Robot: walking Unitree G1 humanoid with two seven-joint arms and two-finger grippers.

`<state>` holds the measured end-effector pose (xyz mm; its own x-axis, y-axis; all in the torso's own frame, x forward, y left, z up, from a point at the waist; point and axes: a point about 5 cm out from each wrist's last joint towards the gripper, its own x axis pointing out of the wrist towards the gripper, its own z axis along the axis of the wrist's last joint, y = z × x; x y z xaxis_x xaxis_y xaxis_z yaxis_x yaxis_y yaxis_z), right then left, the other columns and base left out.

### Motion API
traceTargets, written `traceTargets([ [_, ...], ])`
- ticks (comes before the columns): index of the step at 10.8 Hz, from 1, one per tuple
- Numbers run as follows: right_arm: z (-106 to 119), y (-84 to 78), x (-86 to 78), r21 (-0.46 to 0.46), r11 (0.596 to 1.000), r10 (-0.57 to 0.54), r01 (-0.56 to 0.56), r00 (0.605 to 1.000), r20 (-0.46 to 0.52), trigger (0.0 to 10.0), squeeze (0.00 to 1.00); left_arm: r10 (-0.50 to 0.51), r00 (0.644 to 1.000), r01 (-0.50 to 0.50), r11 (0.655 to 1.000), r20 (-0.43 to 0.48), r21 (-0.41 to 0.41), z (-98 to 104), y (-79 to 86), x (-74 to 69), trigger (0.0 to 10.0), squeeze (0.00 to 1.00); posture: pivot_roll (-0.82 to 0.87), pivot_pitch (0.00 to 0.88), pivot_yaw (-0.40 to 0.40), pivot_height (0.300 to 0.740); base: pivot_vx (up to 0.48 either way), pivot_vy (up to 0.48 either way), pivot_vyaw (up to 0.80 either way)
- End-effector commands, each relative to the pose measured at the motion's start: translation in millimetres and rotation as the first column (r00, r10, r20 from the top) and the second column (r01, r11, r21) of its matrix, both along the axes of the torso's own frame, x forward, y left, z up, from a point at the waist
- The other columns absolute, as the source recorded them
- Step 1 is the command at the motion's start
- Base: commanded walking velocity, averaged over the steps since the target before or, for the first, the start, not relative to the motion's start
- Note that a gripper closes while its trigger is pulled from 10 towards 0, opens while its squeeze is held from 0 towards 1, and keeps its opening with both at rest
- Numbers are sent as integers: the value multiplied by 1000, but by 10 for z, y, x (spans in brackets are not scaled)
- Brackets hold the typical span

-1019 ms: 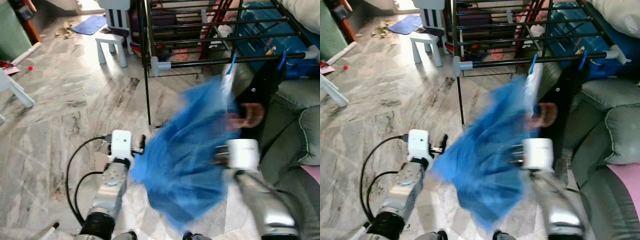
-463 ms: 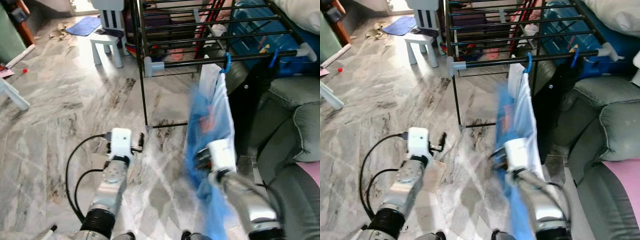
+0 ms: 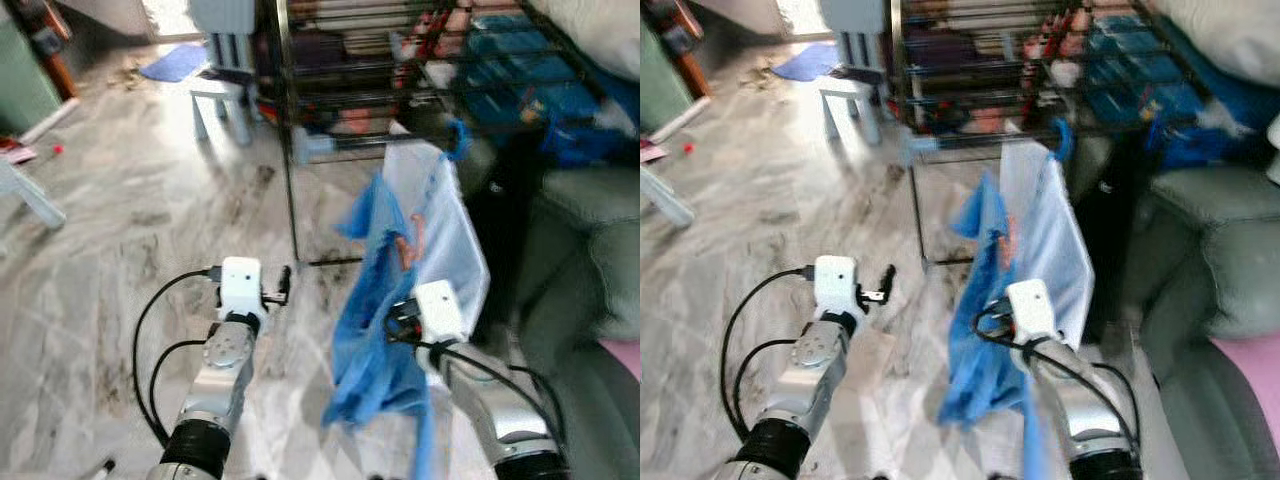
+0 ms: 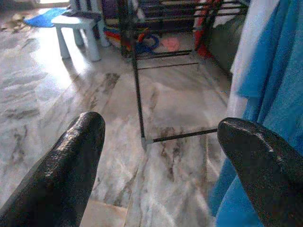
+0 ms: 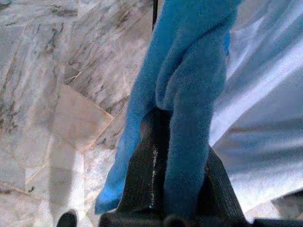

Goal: Hang hanger

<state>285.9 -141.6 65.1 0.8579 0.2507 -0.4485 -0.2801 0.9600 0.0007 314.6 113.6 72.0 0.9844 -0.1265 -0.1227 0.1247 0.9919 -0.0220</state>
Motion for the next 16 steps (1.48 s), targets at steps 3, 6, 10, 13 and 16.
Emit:
traceTargets([
  [3,84,43,77,36,999,-29,27,998,62,10000,0,-2,1000,2,1000,-5,4,-26,54,-17,10000,0,-117,118,42,740,396,271,0],
  [6,66,33,87,45,997,-59,57,997,51,10000,0,-21,1000,21,1000,-6,7,-33,34,-22,10000,0,-116,119,42,740,398,269,-163],
  [10,56,19,92,41,997,-67,65,996,58,10000,0,-20,1000,20,1000,-19,11,-56,34,-36,10000,0,-114,123,43,740,235,63,-123],
  [13,125,-22,126,-2,997,-76,77,990,121,10000,0,-24,1000,24,1000,-17,-5,-52,8,-45,10000,0,-115,129,41,740,0,0,0],
  [16,19,-72,-40,-11,997,-70,71,994,82,10000,0,-23,999,23,1000,-26,-4,-61,3,-50,10000,0,-115,130,37,740,0,0,0],
])
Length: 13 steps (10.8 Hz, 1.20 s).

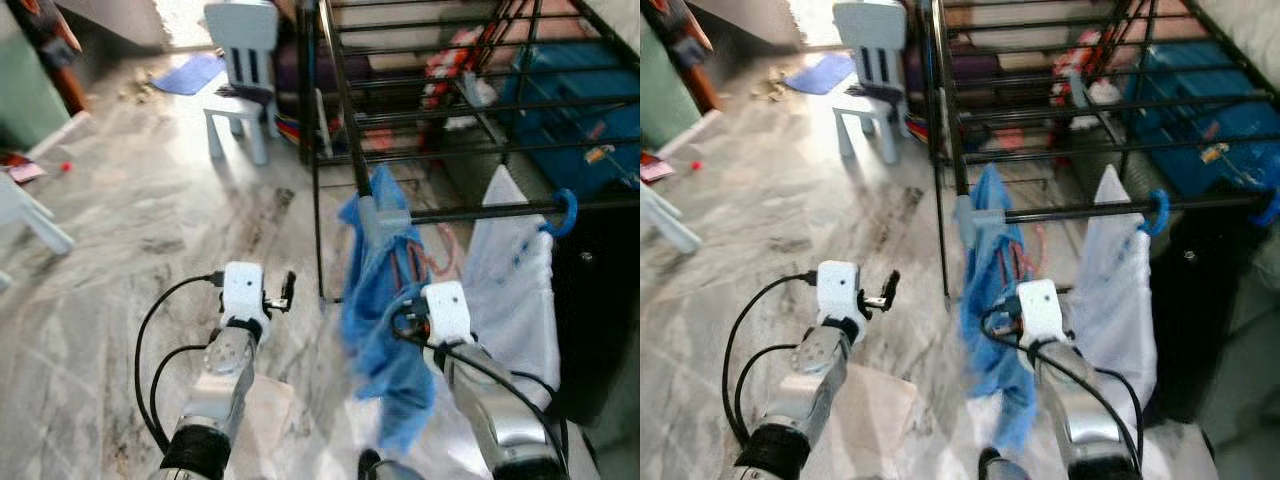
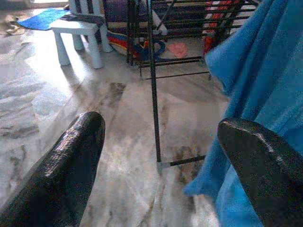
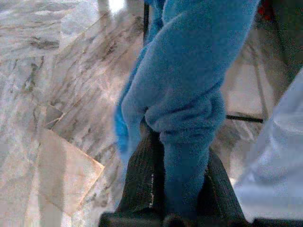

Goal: Hang hanger

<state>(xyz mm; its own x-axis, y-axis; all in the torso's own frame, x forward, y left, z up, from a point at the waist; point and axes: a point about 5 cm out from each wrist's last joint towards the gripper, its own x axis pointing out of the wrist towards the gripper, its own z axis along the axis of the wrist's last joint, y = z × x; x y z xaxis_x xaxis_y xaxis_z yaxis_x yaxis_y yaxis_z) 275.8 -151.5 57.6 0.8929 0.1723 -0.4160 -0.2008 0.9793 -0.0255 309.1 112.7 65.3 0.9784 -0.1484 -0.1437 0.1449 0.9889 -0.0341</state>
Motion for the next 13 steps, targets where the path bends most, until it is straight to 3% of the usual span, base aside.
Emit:
traceTargets([
  [1,52,3,-21,-7,1000,5,-5,999,35,10000,0,-2,1000,2,1000,-5,6,5,13,4,10000,0,-116,130,36,740,0,0,0],
  [3,38,-89,-154,-31,999,-42,44,997,63,10000,0,-6,1000,6,1000,-8,8,-1,8,-1,10000,0,-121,133,40,740,0,0,0],
  [4,122,-89,-132,-34,998,-50,54,992,113,10000,0,-11,1000,11,1000,-10,9,-1,-2,2,10000,0,-128,136,43,740,0,0,0],
  [7,355,-30,134,-46,998,-28,37,982,189,10000,0,-8,1000,8,1000,-4,7,20,-15,20,10000,0,-115,132,33,740,0,0,0],
  [11,393,87,346,-73,997,5,3,994,113,10000,0,-3,1000,3,1000,0,18,30,-12,16,10000,0,-110,132,25,740,0,0,0],
  [13,322,167,364,-16,1000,14,-13,999,42,10000,0,1,1000,-1,1000,-1,19,36,5,30,10000,0,-104,132,23,740,0,0,0],
])
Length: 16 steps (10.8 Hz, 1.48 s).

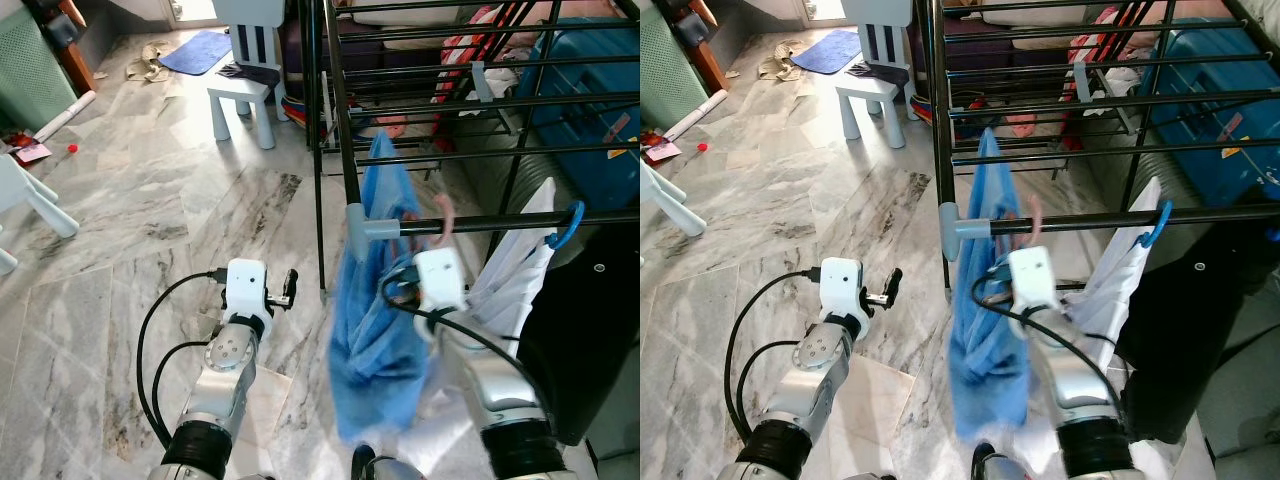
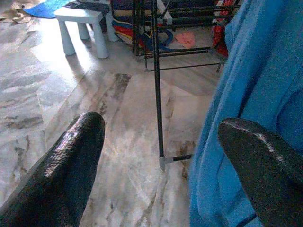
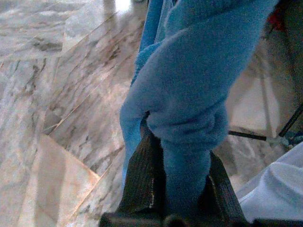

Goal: Hang hanger

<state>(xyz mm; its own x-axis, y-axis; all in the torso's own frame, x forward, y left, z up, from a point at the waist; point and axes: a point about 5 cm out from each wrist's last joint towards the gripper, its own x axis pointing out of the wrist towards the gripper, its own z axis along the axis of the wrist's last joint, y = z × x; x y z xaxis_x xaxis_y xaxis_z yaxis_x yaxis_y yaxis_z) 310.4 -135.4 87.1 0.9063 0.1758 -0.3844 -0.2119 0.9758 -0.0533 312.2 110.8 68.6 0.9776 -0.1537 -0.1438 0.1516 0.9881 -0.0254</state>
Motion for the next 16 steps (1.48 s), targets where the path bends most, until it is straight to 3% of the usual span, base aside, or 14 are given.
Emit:
traceTargets([
  [1,-18,31,18,4,1000,18,-18,1000,-20,10000,0,9,1000,-9,1000,-4,14,-7,33,-11,10000,0,-103,131,19,740,0,0,0],
  [7,-216,5,-51,63,998,-18,26,992,-123,10000,0,15,1000,-15,1000,-3,23,3,24,-5,10000,0,-99,124,12,740,0,0,0],
  [8,-210,3,-53,85,996,-19,30,993,-120,10000,1000,15,1000,-15,1000,-4,22,3,26,-3,10000,0,-99,124,12,740,0,0,0],
  [11,-114,-38,-41,29,998,-53,53,999,-13,10000,1000,15,1000,-15,1000,-7,19,-6,24,-17,10000,0,-97,129,16,740,0,0,0],
  [16,-114,-66,-191,16,997,-74,73,995,60,10000,1000,5,1000,-5,1000,-15,19,-16,14,-24,10000,0,-102,133,21,740,0,0,0],
])
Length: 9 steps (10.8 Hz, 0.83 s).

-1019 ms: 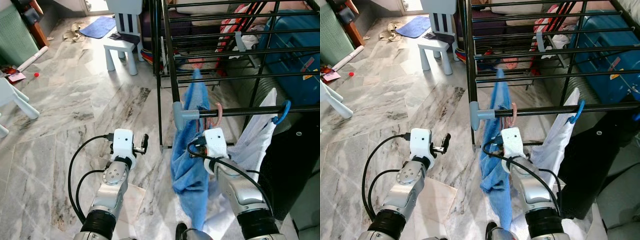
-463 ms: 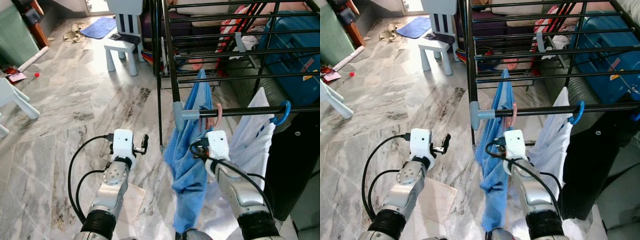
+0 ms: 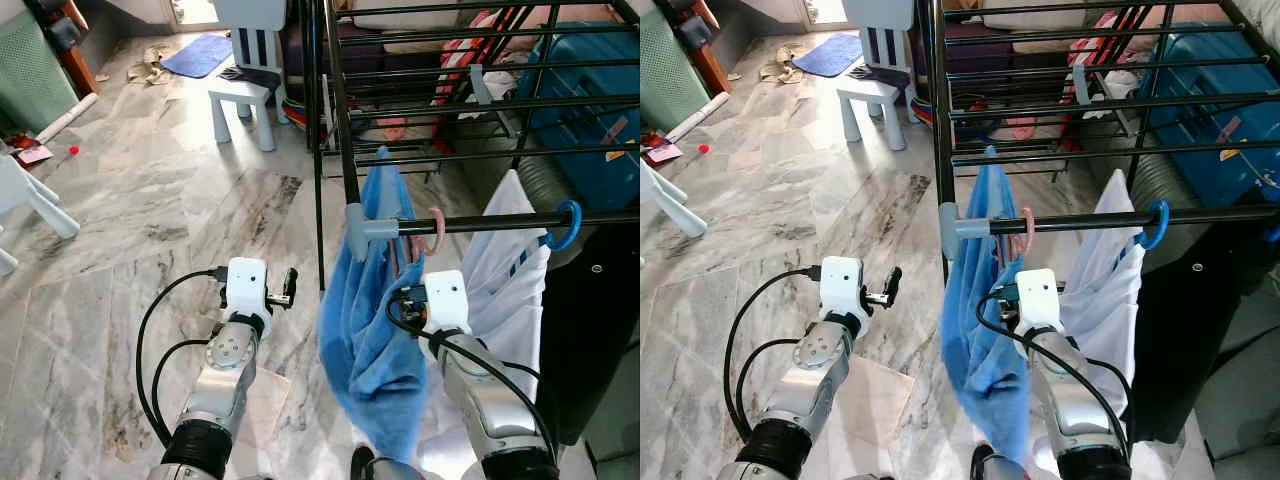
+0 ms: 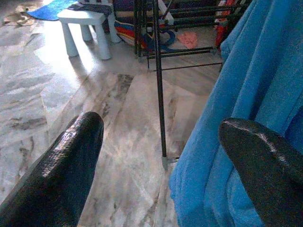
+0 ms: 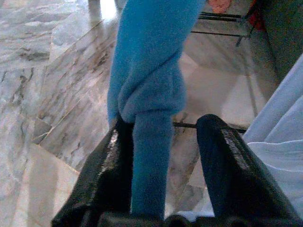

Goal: Hang hanger

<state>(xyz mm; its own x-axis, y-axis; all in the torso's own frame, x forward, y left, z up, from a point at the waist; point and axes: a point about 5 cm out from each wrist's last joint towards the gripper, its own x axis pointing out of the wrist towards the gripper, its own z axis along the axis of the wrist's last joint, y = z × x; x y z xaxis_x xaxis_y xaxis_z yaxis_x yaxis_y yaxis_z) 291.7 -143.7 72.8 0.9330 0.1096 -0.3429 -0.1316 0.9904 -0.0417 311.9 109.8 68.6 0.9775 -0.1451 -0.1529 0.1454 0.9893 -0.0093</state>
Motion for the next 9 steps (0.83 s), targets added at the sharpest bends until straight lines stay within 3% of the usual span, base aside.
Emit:
traceTargets([
  [1,35,13,-11,-7,1000,1,-1,1000,23,10000,1000,0,1000,0,1000,-10,2,-16,23,-20,10000,0,-102,133,21,740,0,0,0],
  [9,267,-10,-31,22,999,-32,28,977,210,10000,1000,-3,999,3,1000,-44,11,-73,-43,-43,10000,0,-104,135,19,740,0,0,0],
])
